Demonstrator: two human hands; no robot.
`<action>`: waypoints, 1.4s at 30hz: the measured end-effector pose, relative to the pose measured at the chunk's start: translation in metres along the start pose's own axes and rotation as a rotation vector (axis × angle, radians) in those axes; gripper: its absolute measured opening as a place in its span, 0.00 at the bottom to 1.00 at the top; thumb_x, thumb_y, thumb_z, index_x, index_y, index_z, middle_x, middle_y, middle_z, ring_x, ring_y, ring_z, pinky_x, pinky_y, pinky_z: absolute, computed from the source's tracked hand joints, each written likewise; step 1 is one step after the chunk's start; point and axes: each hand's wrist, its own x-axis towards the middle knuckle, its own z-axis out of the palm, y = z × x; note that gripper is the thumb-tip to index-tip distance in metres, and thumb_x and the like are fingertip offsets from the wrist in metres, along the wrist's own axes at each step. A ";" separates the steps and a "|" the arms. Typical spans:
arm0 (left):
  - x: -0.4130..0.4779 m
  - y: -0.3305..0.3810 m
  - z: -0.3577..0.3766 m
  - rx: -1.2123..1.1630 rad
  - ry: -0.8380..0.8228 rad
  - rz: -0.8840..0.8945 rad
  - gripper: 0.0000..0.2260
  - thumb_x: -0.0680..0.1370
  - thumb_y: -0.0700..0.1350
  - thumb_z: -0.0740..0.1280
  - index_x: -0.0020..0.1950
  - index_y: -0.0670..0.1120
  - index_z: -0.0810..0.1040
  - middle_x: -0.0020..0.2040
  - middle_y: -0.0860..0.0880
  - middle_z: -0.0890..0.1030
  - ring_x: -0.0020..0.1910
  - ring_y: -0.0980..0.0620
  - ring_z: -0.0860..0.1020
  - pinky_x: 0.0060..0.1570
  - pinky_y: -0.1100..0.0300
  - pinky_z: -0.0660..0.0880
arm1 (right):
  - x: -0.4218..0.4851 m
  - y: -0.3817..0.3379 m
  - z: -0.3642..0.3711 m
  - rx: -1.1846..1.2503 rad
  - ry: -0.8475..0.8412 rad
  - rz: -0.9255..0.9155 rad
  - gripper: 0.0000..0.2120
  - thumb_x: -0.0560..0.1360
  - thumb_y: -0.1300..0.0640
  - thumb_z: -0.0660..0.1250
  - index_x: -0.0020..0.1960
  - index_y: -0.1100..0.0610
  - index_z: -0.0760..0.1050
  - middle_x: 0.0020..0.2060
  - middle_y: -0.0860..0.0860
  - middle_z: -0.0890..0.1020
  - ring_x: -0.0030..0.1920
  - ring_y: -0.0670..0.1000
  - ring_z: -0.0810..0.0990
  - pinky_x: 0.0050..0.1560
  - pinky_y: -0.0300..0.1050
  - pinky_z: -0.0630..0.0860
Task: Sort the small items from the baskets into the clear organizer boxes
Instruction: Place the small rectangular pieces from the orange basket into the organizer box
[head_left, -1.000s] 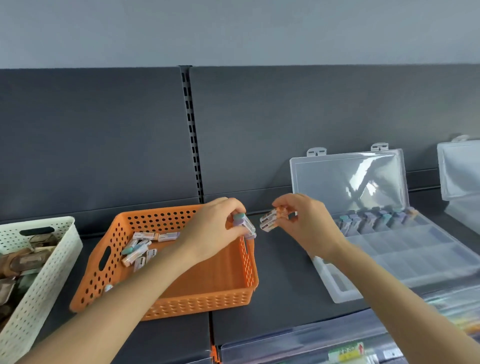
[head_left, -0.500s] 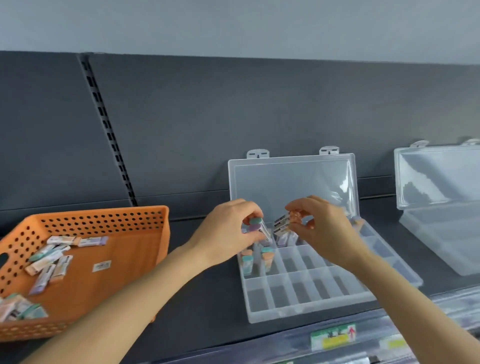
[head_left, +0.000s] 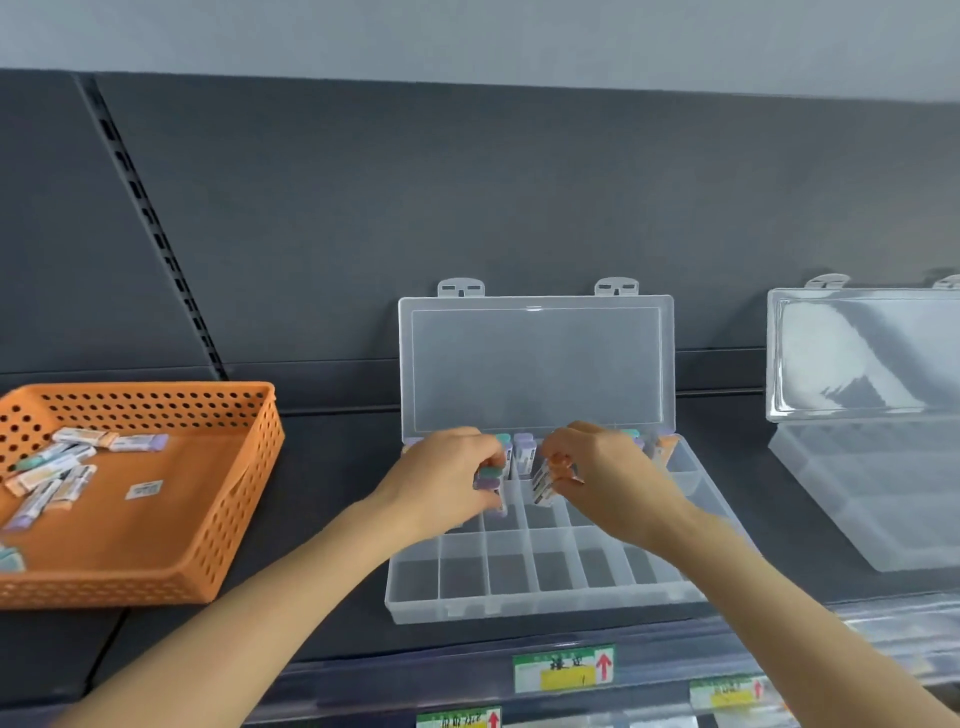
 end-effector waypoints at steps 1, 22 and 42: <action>0.001 0.001 0.002 0.019 -0.012 -0.002 0.11 0.72 0.48 0.72 0.52 0.47 0.77 0.48 0.53 0.77 0.44 0.52 0.75 0.46 0.52 0.76 | 0.002 0.000 0.003 -0.008 -0.019 -0.011 0.11 0.79 0.60 0.63 0.60 0.55 0.77 0.54 0.51 0.80 0.50 0.52 0.80 0.48 0.36 0.76; 0.015 -0.003 0.023 0.219 0.000 -0.014 0.12 0.74 0.51 0.69 0.54 0.47 0.77 0.53 0.50 0.78 0.52 0.51 0.74 0.44 0.60 0.68 | 0.023 0.007 0.040 0.037 -0.143 -0.012 0.13 0.78 0.60 0.64 0.62 0.56 0.75 0.55 0.53 0.80 0.50 0.52 0.80 0.53 0.39 0.78; -0.002 -0.007 -0.002 0.168 0.034 -0.061 0.21 0.74 0.56 0.69 0.63 0.50 0.74 0.59 0.53 0.76 0.57 0.53 0.74 0.56 0.59 0.73 | 0.026 -0.003 0.013 0.082 -0.092 -0.022 0.21 0.75 0.57 0.69 0.67 0.54 0.72 0.62 0.51 0.77 0.57 0.52 0.78 0.55 0.39 0.73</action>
